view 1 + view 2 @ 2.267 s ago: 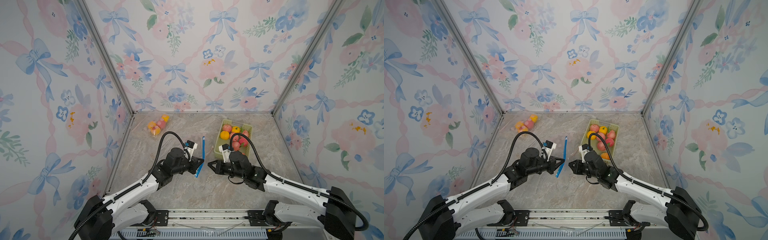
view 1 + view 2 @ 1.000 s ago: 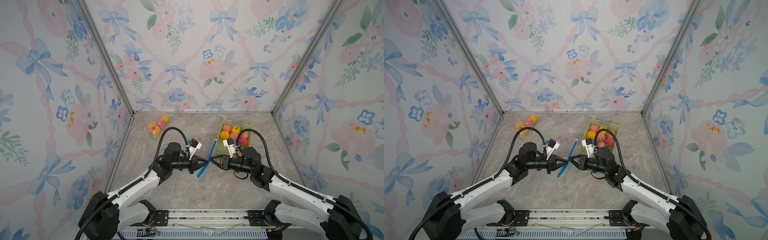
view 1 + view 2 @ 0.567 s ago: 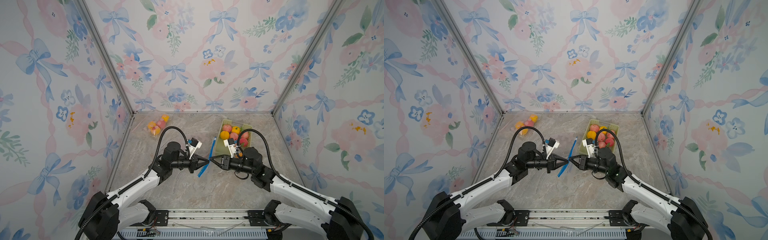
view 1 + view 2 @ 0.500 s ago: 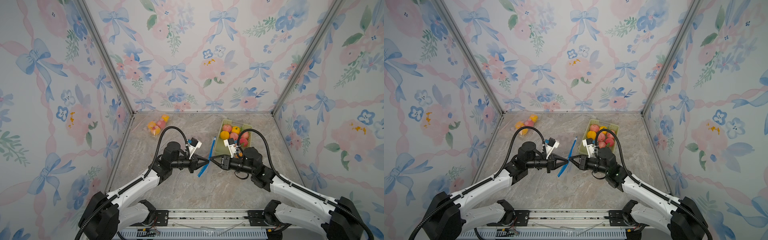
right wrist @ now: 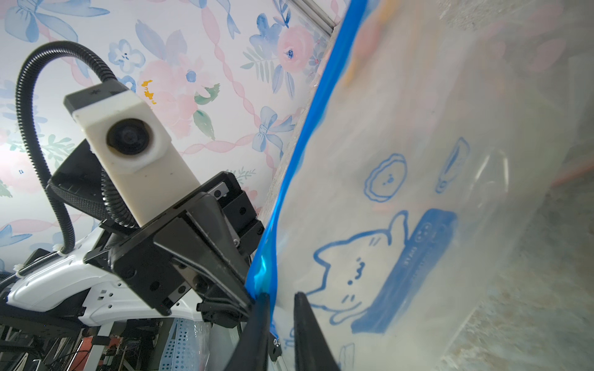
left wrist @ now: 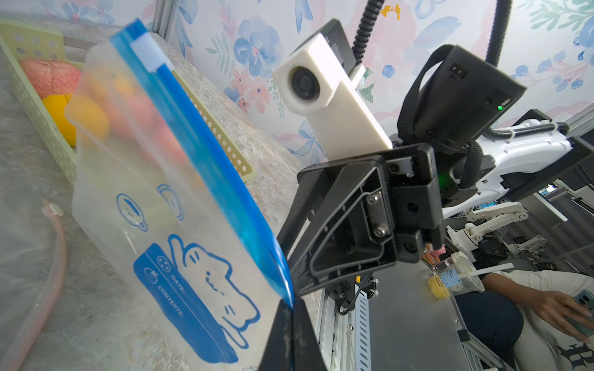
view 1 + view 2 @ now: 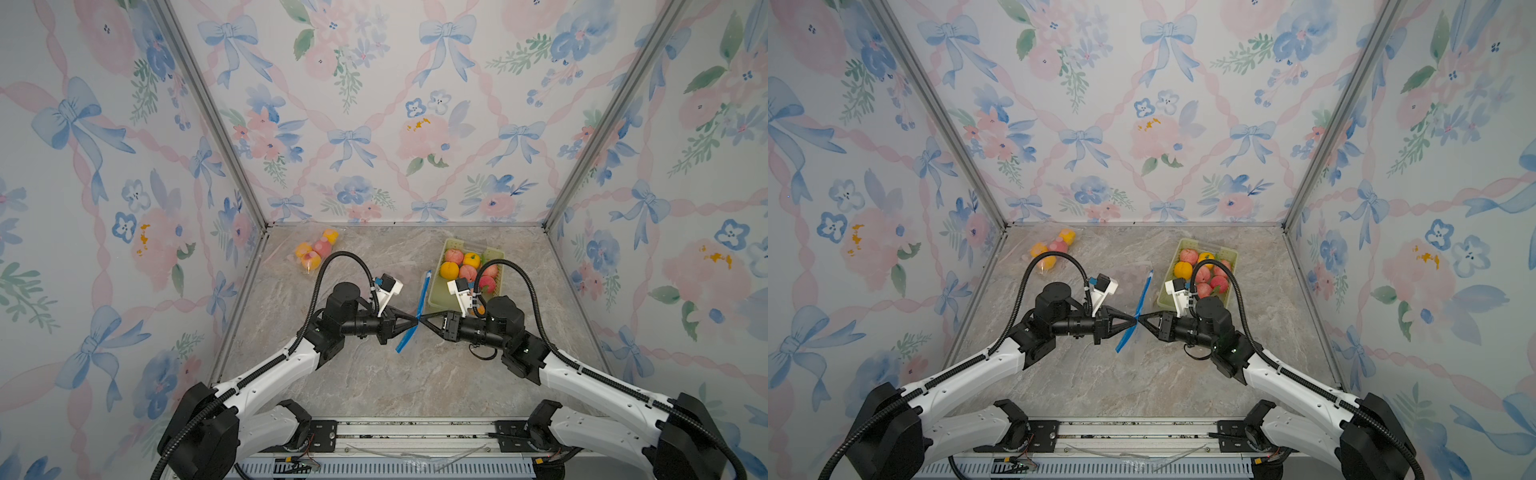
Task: Place the peach in a zip-top bag and seal the zipper
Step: Open the zipper food storage bag.
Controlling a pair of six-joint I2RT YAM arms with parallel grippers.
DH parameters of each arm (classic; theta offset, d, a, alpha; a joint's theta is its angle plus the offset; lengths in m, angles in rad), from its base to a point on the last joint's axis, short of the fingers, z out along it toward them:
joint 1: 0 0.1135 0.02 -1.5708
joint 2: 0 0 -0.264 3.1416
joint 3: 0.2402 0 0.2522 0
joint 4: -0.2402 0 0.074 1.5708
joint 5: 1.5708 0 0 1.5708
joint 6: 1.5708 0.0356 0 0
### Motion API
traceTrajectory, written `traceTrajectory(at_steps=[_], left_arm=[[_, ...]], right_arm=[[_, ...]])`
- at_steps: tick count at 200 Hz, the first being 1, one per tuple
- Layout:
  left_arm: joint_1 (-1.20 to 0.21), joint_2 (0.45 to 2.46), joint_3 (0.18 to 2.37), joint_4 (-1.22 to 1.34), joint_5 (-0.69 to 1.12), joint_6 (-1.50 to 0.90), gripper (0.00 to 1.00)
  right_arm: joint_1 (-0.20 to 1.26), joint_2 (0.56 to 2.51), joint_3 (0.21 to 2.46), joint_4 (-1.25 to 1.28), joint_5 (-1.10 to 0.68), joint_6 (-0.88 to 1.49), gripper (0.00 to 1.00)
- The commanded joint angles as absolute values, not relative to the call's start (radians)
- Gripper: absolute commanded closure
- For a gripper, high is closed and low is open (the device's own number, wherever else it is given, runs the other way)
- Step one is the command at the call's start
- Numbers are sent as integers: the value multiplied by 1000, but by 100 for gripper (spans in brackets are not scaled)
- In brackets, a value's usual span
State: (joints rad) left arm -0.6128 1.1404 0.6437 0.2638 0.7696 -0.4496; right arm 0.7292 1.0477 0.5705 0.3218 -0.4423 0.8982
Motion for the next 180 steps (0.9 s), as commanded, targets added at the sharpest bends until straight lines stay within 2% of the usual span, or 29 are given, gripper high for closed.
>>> traceTrajectory(at_steps=[1, 144, 180], left_arm=[[-608, 1150, 651, 284, 800, -454, 100], [-608, 1175, 651, 279, 868, -443, 100], [-609, 1188, 655, 280, 885, -443, 100]], right_arm=[[738, 1052, 586, 350, -454, 899, 82], [745, 1097, 610, 390, -489, 900, 79], [745, 1101, 605, 422, -510, 910, 81]])
